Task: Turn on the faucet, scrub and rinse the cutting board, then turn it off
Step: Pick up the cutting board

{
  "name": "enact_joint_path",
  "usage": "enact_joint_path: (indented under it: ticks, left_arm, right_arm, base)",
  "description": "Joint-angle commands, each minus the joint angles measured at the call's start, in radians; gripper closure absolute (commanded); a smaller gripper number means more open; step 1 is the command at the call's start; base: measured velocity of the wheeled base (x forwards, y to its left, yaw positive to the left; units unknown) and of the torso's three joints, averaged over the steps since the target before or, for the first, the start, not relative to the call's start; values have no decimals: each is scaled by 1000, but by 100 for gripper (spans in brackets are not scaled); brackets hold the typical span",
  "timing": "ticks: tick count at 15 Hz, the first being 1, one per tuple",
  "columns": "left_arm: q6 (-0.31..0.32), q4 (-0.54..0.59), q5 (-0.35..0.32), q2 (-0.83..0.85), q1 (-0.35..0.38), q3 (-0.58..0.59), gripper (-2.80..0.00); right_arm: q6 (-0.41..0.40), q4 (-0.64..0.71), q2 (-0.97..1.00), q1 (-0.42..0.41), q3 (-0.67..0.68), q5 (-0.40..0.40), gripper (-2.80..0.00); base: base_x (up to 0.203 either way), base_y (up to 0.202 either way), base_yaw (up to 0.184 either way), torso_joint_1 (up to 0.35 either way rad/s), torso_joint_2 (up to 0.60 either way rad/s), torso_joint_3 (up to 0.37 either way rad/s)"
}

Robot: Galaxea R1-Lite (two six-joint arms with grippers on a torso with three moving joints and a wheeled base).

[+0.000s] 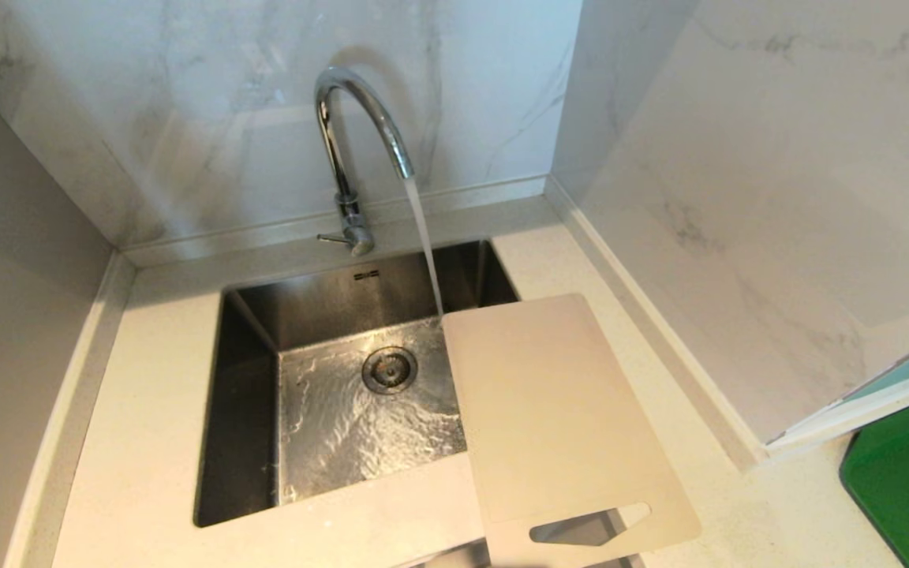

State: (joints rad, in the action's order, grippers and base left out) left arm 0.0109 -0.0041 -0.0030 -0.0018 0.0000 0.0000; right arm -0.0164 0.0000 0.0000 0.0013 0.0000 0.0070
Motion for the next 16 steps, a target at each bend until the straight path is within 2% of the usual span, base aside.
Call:
enact_joint_path:
  ticks: [1,16]
  left_arm:
    - [0,-1,0,0,0,2,0]
    - [0,-1,0,0,0,2,0]
  right_arm:
    - [0,0,0,0,0,1,0]
    - [-9,26,4,0,-29,3,0]
  base:
    - [0,0,0,0,0,0]
    - [0,0,0,0,0,0]
